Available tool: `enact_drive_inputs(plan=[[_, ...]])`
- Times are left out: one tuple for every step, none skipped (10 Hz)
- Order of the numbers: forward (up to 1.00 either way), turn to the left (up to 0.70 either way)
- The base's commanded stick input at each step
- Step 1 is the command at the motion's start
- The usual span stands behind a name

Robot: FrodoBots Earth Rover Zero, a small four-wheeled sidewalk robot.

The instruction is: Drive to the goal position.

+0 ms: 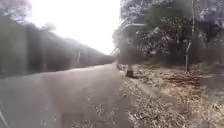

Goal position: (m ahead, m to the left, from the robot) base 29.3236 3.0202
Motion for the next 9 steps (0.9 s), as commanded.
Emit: enact_drive_inputs(plan=[[1.00, 0.02], [1.00, 0.12], [1.00, 0.23], [1.00, 0.20], [1.00, 0.08], [1.00, 0.00], [1.00, 0.00], [1.00, 0.00], [1.00, 0.00]])
